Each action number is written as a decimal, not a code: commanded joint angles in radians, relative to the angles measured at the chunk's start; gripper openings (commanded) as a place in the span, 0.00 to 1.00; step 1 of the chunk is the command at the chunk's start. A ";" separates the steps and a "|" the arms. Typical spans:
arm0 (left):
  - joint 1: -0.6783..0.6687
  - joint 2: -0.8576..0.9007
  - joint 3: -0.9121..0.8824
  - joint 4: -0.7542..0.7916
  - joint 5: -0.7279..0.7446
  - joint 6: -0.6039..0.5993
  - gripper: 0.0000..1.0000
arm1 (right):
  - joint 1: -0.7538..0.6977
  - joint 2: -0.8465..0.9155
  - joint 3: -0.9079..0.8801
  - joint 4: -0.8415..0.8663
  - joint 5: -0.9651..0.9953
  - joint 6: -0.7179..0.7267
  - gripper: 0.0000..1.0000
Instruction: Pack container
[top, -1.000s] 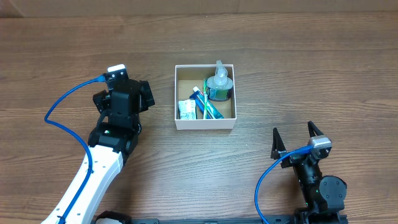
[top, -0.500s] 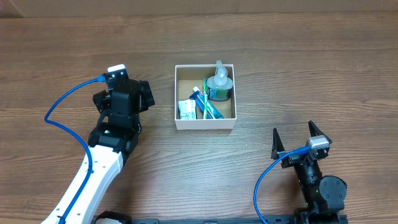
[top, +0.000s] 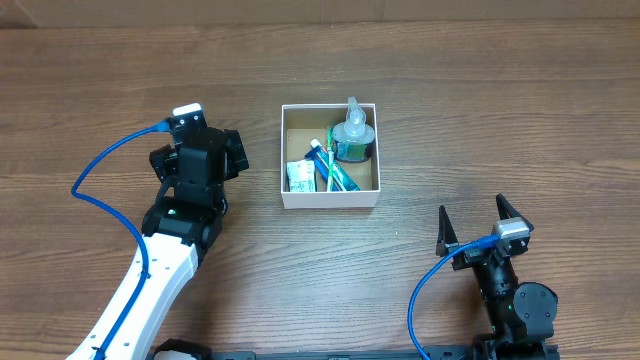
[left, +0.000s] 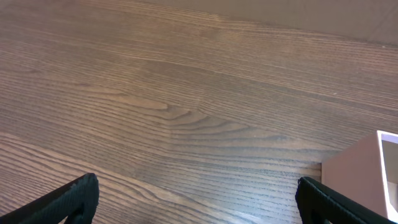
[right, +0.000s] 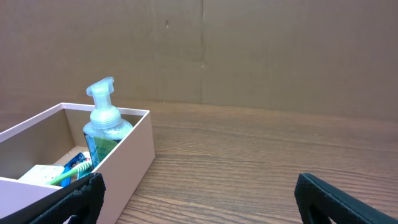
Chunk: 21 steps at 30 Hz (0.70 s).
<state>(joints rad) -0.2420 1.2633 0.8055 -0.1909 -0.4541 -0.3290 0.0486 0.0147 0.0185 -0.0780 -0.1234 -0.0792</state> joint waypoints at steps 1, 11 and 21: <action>0.002 -0.014 0.016 0.004 -0.017 0.019 1.00 | 0.008 -0.012 -0.011 0.005 0.002 -0.007 1.00; 0.001 -0.152 0.016 -0.041 -0.017 0.019 1.00 | 0.008 -0.011 -0.011 0.005 0.002 -0.007 1.00; 0.002 -0.821 0.016 -0.225 -0.017 0.019 1.00 | 0.008 -0.012 -0.011 0.005 0.002 -0.007 1.00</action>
<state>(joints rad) -0.2420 0.5701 0.8074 -0.4126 -0.4572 -0.3286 0.0486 0.0128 0.0185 -0.0784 -0.1234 -0.0792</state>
